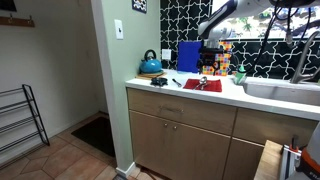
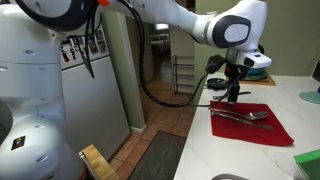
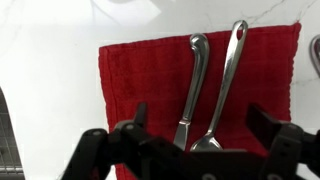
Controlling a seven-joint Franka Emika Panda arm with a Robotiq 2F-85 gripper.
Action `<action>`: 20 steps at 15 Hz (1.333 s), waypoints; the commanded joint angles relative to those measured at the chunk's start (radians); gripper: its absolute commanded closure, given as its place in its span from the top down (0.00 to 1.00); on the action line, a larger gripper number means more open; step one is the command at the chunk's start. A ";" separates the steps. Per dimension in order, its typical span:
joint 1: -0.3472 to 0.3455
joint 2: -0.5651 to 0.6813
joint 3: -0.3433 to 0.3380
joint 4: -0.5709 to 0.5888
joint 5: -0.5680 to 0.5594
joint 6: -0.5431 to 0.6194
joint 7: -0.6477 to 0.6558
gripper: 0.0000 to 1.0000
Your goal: Remove the knife at the far right and use it to slide the towel slightly to the right then place it on the worktop on the left side of the towel, pick up the remaining knife on the towel and place it next to the one on the worktop
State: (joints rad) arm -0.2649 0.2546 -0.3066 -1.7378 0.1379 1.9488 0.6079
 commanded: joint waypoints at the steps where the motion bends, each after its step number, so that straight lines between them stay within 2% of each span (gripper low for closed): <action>1: -0.003 -0.001 0.002 0.000 0.000 0.001 0.001 1.00; 9: -0.004 0.065 0.022 -0.036 0.022 0.061 -0.062 1.00; 10: -0.006 0.072 0.019 -0.037 0.023 0.064 -0.061 0.84; 11: -0.008 0.075 0.017 -0.040 0.025 0.067 -0.060 0.73; 15: -0.011 0.086 0.014 -0.042 0.027 0.066 -0.059 0.41; 18: -0.012 0.091 0.013 -0.042 0.031 0.074 -0.058 0.18; 20: -0.011 0.092 0.014 -0.040 0.035 0.078 -0.056 0.15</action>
State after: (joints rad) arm -0.2703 0.3461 -0.2918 -1.7604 0.1534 2.0054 0.5670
